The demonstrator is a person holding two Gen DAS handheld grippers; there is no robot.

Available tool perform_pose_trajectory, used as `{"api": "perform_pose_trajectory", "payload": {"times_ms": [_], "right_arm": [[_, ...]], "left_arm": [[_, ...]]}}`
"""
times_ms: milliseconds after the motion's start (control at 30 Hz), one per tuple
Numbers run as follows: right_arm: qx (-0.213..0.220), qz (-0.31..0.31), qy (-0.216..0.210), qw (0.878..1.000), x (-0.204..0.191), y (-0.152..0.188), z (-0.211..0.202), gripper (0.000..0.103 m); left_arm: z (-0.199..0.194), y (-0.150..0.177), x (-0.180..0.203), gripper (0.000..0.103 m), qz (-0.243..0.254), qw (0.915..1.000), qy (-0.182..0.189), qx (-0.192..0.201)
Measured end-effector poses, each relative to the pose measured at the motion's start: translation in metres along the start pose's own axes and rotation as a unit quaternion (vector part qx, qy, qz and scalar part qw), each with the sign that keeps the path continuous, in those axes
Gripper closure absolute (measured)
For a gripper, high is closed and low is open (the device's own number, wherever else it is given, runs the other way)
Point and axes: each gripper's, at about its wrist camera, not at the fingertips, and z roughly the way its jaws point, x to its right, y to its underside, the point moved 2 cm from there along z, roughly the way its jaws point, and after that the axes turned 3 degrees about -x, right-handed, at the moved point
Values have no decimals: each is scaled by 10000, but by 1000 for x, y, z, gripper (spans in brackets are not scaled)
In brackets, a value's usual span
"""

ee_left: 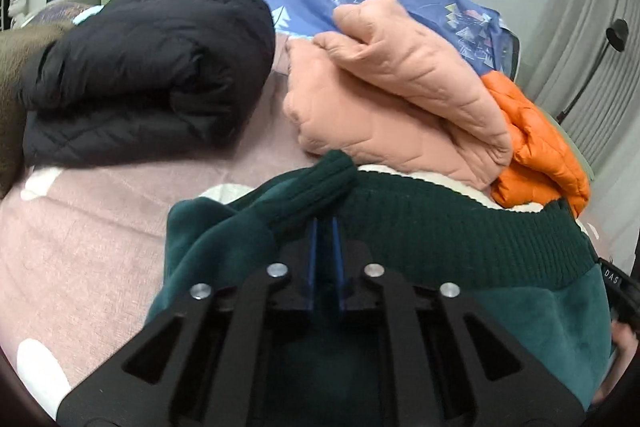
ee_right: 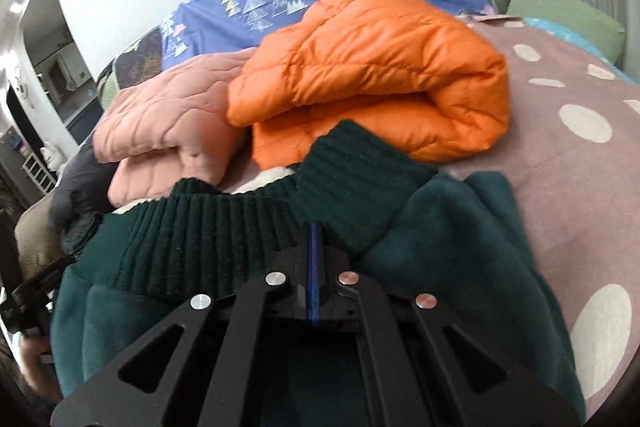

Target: Fold large clothes

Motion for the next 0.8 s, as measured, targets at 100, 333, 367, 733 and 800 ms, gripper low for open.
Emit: {"api": "perform_pose_trajectory", "payload": {"times_ms": [100, 333, 367, 733, 800], "right_arm": [[-30, 182, 0, 9998, 8, -1, 0, 103], [335, 344, -162, 9987, 9, 14, -75, 48], [548, 496, -311, 9968, 16, 23, -95, 44], [841, 3544, -1820, 9134, 126, 158, -186, 44], [742, 3773, -2030, 9005, 131, 164, -182, 41]], "left_arm": [[-1, 1, 3, 95, 132, 9997, -220, 13], [-27, -3, 18, 84, 127, 9997, -214, -13], [-40, 0, 21, 67, 105, 9998, -124, 118], [-106, 34, 90, 51, 336, 9954, 875, 218], [-109, 41, 110, 48, 460, 9929, 1088, 123]]}}
